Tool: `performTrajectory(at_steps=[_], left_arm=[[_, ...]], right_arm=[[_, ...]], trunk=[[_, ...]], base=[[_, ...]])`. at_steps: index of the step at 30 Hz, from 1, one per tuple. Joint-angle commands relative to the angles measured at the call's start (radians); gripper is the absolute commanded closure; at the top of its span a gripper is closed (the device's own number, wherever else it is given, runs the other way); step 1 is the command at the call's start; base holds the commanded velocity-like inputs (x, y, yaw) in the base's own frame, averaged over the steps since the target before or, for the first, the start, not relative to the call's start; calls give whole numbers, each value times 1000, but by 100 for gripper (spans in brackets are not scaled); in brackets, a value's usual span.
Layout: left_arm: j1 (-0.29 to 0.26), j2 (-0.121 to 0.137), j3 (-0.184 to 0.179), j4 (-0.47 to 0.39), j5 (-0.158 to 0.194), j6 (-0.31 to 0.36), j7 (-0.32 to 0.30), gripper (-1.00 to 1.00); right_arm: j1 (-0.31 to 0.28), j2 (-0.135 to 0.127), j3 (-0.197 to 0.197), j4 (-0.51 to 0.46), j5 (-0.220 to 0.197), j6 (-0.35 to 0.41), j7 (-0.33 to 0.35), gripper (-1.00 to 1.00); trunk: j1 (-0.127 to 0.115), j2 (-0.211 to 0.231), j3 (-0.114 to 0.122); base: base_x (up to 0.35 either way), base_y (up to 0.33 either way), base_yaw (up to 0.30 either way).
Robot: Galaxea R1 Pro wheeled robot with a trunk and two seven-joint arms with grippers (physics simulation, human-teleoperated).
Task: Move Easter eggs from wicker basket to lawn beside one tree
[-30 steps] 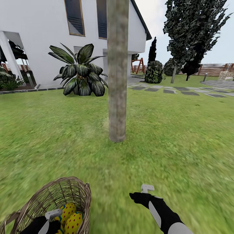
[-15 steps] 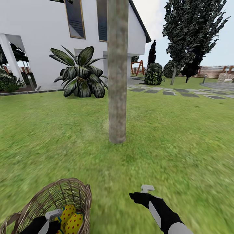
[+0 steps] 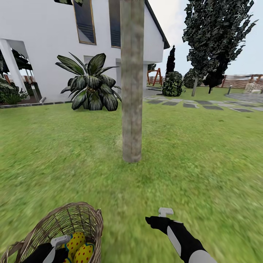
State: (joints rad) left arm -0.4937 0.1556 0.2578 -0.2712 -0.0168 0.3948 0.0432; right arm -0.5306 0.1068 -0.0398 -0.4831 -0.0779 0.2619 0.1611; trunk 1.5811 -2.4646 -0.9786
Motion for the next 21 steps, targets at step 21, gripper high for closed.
performTrajectory(at_steps=[21], left_arm=[[0, -1, 5, -3, 0, 1, 3, 100]], right_arm=[[0, 0, -5, -2, -8, 6, 3, -100]], trunk=[[-73, 133, 59]], base=[[0, 0, 0]])
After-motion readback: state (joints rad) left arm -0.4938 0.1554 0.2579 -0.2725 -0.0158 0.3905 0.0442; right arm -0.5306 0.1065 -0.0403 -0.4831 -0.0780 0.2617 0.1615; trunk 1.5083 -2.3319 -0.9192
